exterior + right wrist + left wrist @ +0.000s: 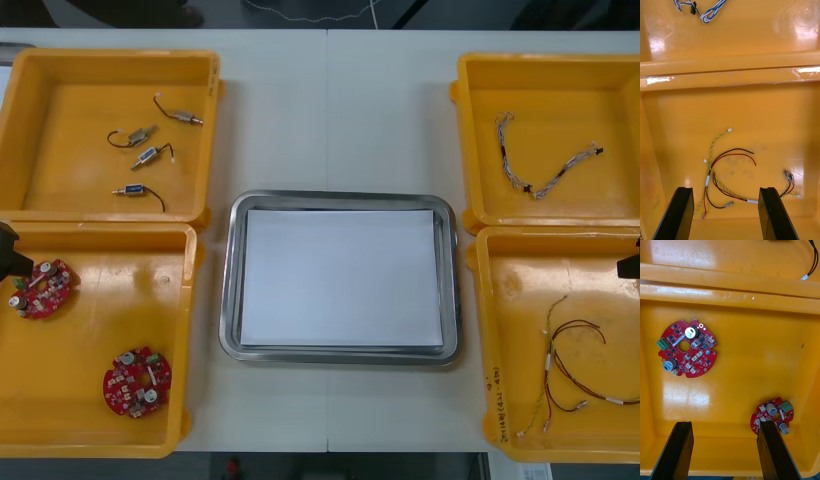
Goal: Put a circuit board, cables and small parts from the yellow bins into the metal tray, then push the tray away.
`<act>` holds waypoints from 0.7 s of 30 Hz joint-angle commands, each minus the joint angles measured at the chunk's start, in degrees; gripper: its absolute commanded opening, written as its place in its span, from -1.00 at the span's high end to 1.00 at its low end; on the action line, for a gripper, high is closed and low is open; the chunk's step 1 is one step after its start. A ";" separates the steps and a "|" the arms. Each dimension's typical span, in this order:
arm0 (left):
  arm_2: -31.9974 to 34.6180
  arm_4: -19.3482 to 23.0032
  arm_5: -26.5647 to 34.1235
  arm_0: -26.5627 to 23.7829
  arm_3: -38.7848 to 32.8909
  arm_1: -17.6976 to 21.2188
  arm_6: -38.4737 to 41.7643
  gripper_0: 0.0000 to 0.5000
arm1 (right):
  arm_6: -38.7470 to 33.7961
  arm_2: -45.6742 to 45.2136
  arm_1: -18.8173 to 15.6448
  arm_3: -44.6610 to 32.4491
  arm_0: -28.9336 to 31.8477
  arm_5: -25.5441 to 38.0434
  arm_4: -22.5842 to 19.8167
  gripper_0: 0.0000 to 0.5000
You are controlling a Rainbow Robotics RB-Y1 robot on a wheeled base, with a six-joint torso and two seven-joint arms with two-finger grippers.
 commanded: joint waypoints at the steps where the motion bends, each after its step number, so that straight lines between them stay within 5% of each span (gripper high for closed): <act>1: -0.64 -0.51 -0.49 -0.03 -0.57 2.47 -5.51 -1.00 | -0.61 -0.92 -2.17 -0.39 0.36 0.17 -0.45 -1.00; 21: -0.64 -0.51 -0.49 -0.03 -0.57 2.47 -5.51 -1.00 | -0.61 -0.92 -2.17 -0.39 0.36 0.17 -0.45 -1.00</act>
